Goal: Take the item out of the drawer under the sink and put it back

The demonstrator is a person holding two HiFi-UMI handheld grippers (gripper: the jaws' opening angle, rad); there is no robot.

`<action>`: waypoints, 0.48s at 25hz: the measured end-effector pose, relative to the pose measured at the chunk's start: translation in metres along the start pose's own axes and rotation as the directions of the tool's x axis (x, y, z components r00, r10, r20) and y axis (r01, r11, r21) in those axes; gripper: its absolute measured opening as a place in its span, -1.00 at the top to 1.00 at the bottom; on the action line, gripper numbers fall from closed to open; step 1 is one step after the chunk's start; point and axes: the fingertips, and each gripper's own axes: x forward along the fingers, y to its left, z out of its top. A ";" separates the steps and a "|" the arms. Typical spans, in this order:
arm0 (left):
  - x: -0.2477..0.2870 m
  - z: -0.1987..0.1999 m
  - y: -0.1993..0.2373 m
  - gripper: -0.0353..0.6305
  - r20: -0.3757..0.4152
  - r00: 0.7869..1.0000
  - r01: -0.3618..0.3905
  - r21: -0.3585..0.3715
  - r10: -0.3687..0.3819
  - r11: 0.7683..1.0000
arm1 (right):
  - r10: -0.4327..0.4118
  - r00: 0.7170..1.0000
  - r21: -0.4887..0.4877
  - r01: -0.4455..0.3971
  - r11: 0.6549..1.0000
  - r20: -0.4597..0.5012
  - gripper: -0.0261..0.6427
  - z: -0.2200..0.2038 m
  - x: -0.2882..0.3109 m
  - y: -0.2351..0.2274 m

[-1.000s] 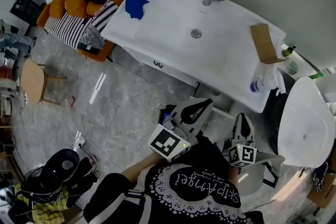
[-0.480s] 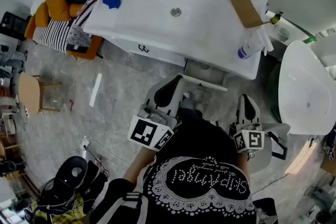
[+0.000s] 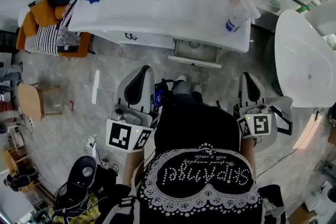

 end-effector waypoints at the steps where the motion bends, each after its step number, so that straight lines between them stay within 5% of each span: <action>1: -0.003 -0.002 0.001 0.88 -0.001 1.000 -0.003 -0.005 0.003 1.000 | 0.009 1.000 -0.024 -0.009 1.000 0.000 0.87 0.002 -0.001 0.003; 6: -0.015 -0.009 0.007 0.88 -0.009 0.999 -0.031 -0.020 0.031 0.999 | 0.055 0.998 -0.096 -0.057 0.994 -0.024 0.87 0.009 -0.006 0.012; 12: -0.015 -0.009 0.007 0.88 0.006 1.000 -0.025 -0.023 0.025 0.999 | 0.080 0.997 -0.071 -0.080 0.994 0.004 0.86 0.016 -0.016 0.010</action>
